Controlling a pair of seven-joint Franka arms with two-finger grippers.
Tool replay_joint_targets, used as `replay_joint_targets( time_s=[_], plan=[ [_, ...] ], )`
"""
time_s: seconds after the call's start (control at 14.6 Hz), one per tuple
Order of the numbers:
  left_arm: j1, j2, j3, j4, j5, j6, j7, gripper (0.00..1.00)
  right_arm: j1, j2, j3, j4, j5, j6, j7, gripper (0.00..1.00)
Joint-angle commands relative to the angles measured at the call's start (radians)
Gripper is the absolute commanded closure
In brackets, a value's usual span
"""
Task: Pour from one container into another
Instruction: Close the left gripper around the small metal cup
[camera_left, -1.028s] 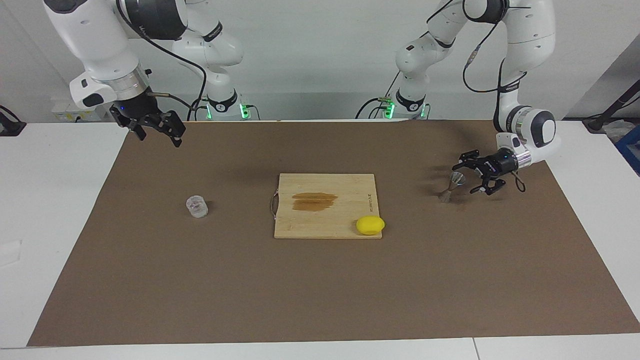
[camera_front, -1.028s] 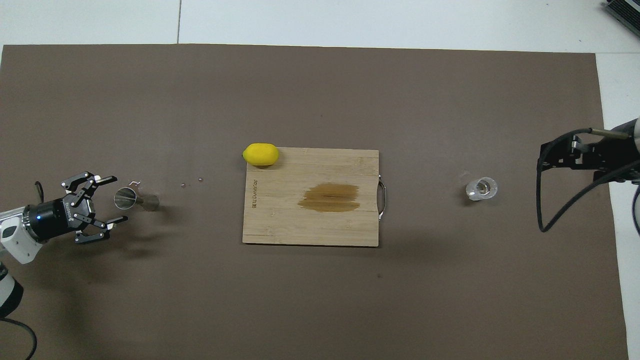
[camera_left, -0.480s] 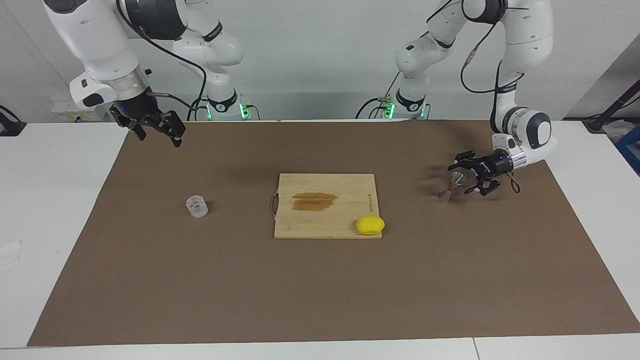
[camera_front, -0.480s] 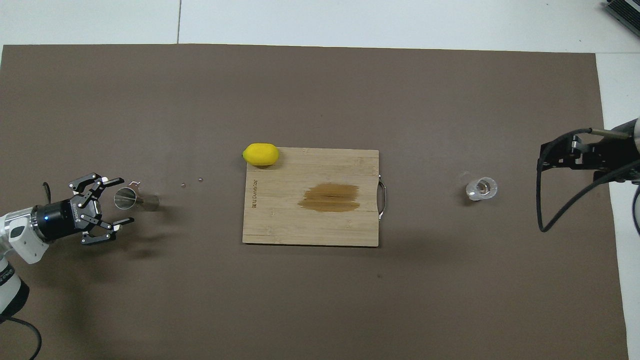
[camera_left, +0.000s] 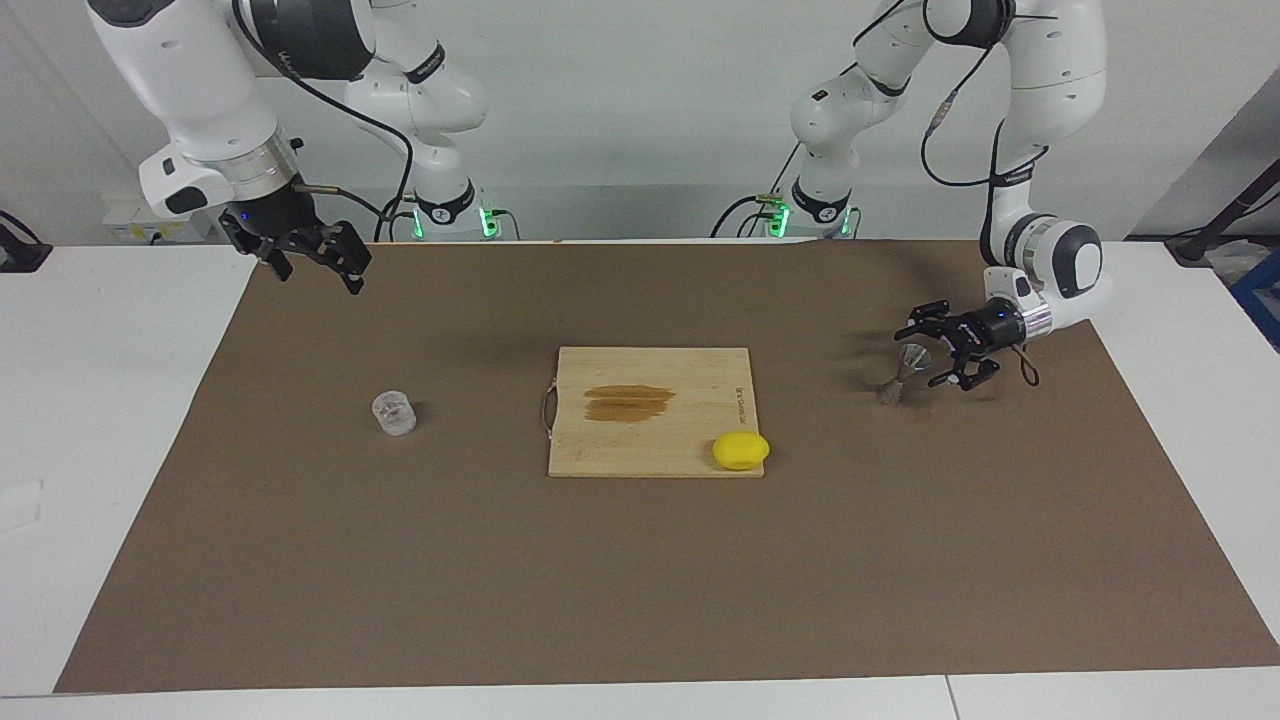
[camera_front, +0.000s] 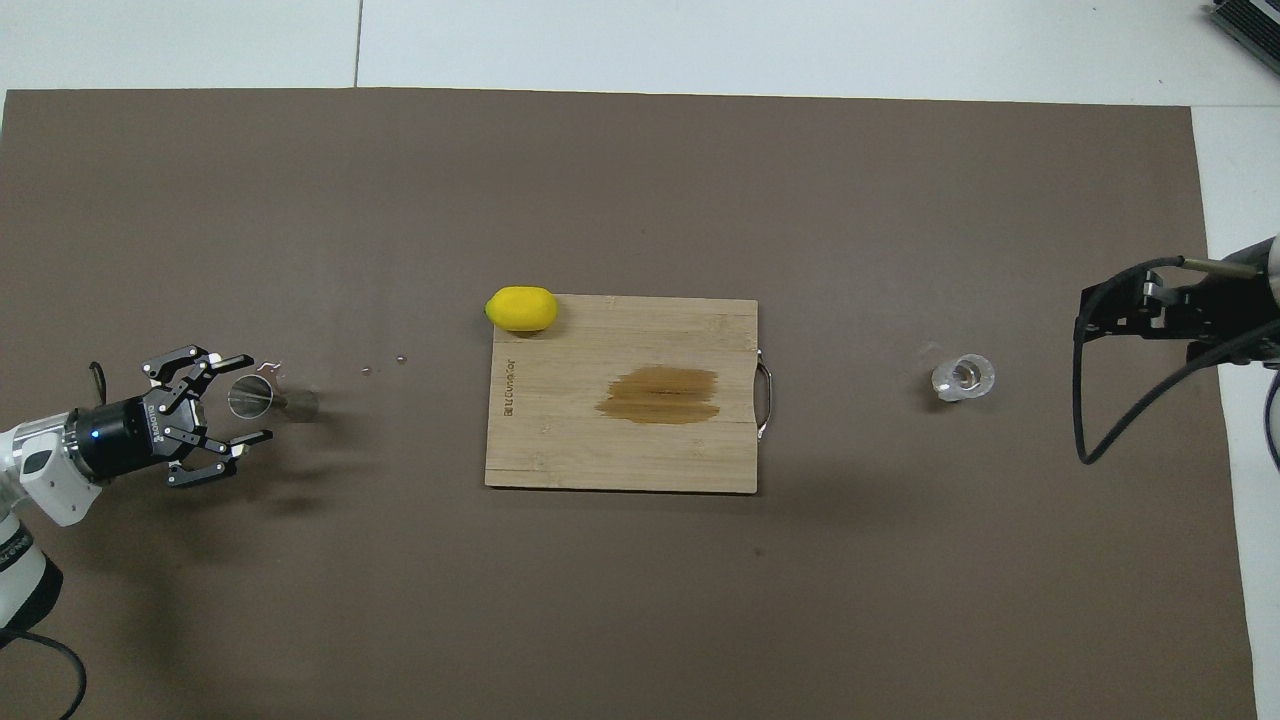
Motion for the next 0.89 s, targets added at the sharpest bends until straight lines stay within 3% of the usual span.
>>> replay_joint_targets(
  time_s=[0.0, 0.14, 0.27, 0.55, 0.82],
  plan=[
    [-0.020, -0.010, 0.011, -0.017, -0.023, -0.008, 0.023, 0.26, -0.016, -0.020, 0.008, -0.022, 0.021, 0.001, -0.024, 0.00],
    [-0.021, -0.009, 0.011, -0.017, -0.028, -0.007, 0.023, 0.50, -0.016, -0.020, 0.008, -0.022, 0.021, 0.001, -0.024, 0.00],
    [-0.023, -0.009, 0.011, -0.016, -0.034, -0.008, 0.023, 0.64, -0.016, -0.020, 0.008, -0.022, 0.021, 0.001, -0.024, 0.00],
    [-0.030, -0.009, 0.006, -0.004, -0.049, -0.019, 0.020, 0.65, -0.016, -0.020, 0.008, -0.022, 0.021, 0.001, -0.024, 0.00],
    [-0.121, -0.009, 0.005, 0.000, -0.122, -0.045, 0.009, 0.65, -0.016, -0.020, 0.008, -0.022, 0.021, 0.001, -0.024, 0.00]
  ],
)
